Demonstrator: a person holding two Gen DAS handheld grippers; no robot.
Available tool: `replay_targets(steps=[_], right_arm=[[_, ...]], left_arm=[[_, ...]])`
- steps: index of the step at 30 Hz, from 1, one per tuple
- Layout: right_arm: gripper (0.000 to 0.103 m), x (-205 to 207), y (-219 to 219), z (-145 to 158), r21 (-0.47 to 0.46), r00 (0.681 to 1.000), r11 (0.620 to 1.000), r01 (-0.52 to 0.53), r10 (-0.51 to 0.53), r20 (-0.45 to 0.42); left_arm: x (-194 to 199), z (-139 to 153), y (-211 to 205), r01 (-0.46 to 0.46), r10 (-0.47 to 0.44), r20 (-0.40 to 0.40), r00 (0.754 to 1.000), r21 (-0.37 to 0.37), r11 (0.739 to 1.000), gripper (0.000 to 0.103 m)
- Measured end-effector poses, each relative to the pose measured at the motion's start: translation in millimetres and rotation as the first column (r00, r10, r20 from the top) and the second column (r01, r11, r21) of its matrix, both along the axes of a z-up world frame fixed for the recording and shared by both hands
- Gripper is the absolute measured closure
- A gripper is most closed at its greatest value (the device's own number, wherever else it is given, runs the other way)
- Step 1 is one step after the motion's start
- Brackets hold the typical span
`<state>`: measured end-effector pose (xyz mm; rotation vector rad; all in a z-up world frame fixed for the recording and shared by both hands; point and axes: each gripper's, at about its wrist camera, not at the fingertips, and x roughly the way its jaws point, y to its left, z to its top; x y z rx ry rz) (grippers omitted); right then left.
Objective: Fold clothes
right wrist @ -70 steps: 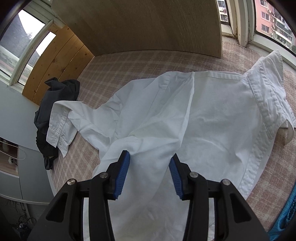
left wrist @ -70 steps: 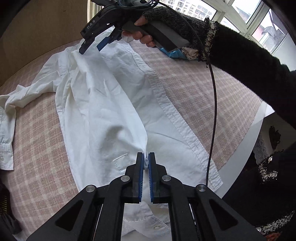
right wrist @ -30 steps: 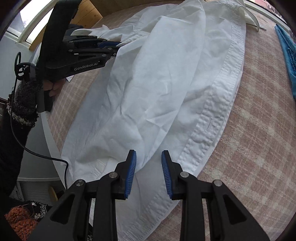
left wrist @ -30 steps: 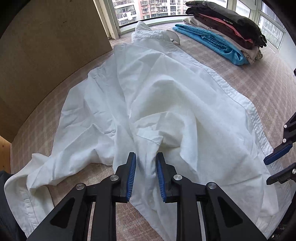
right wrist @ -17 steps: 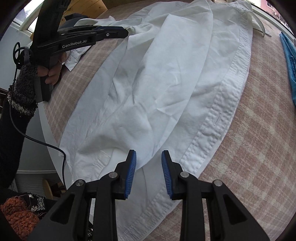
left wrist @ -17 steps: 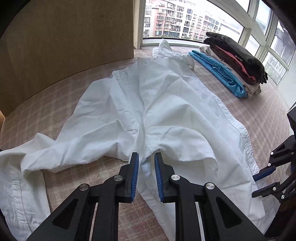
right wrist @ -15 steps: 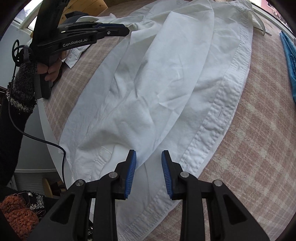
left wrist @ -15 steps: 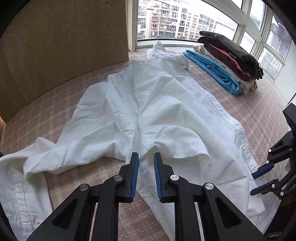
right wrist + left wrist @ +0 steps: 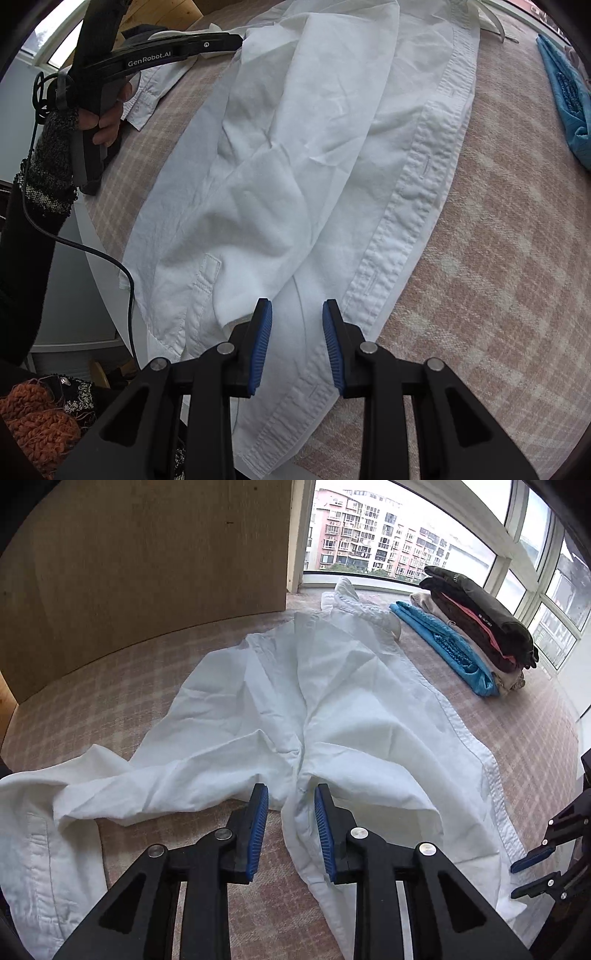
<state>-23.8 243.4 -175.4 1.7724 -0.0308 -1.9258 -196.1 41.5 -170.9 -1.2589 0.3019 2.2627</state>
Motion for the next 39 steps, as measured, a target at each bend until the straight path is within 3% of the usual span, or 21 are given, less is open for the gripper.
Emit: replay_targets(steps=[5, 9, 12, 18, 19, 21, 23, 24, 27, 32, 34, 37, 39], right_arm=[[0.074, 18.8, -9.6, 2.0, -0.008, 0.999, 0.999, -0.053, 0.053, 0.006], [0.074, 29.0, -14.4, -1.2, 0.001, 0.998, 0.998, -0.070, 0.070, 0.008], [0.074, 33.1, -15.4, -5.7, -0.038, 0.997, 0.997, -0.070, 0.071, 0.037], [0.074, 41.3, -10.6, 4.1, -0.127, 0.995, 0.988, -0.084, 0.090, 0.041], [0.069, 43.7, -9.1, 6.1, -0.129, 0.995, 0.988, -0.088, 0.093, 0.035], [0.062, 47.4, -10.8, 5.8, -0.102, 0.994, 0.990, -0.101, 0.104, 0.018], [0.062, 47.8, -22.4, -3.7, -0.054, 0.993, 0.991, -0.120, 0.121, 0.004], [0.063, 48.1, -27.4, -7.9, -0.037, 0.992, 0.991, -0.129, 0.129, -0.002], [0.100, 47.7, -28.4, -11.7, -0.067, 0.991, 0.989, -0.134, 0.135, 0.006], [0.100, 49.7, -11.3, -3.9, -0.100, 0.990, 0.986, -0.130, 0.135, 0.042], [0.100, 47.1, -13.1, -6.9, -0.056, 0.992, 0.992, -0.115, 0.118, 0.046], [0.096, 44.8, -12.8, -4.9, -0.022, 0.992, 0.993, -0.114, 0.115, 0.051], [0.095, 40.8, -17.5, 1.7, -0.022, 0.993, 0.993, -0.113, 0.113, 0.037]], left_arm=[[34.9, 10.2, 13.1, 0.106, -0.109, 0.052, 0.993, 0.064, 0.992, 0.080], [67.7, 1.1, 19.8, 0.158, -0.169, 0.159, 0.973, 0.080, 0.984, 0.080], [98.8, -5.5, 12.0, 0.164, -0.193, 0.242, 0.951, 0.138, 0.977, 0.077], [117.5, -29.1, 19.0, 0.147, -0.167, 0.275, 0.947, 0.089, 0.985, 0.077], [115.8, -31.5, 20.0, 0.140, -0.162, 0.274, 0.948, 0.099, 0.985, 0.077], [112.0, -33.4, 21.3, 0.127, -0.157, 0.277, 0.948, 0.122, 0.984, 0.078], [109.0, -34.1, 21.9, 0.113, -0.147, 0.280, 0.949, 0.132, 0.985, 0.086], [108.2, -34.7, 22.2, 0.110, -0.143, 0.279, 0.949, 0.128, 0.986, 0.092], [107.9, -34.8, 19.8, 0.102, -0.138, 0.286, 0.948, 0.136, 0.985, 0.097], [110.5, -23.2, 8.6, 0.081, -0.099, 0.249, 0.963, 0.081, 0.993, 0.100], [111.0, -20.8, 2.0, 0.071, -0.075, 0.228, 0.971, 0.028, 0.997, 0.100], [107.2, -18.1, -4.7, 0.069, -0.073, 0.238, 0.969, 0.026, 0.997, 0.093], [101.5, -6.1, -8.5, 0.057, -0.060, 0.206, 0.977, 0.021, 0.998, 0.095]])
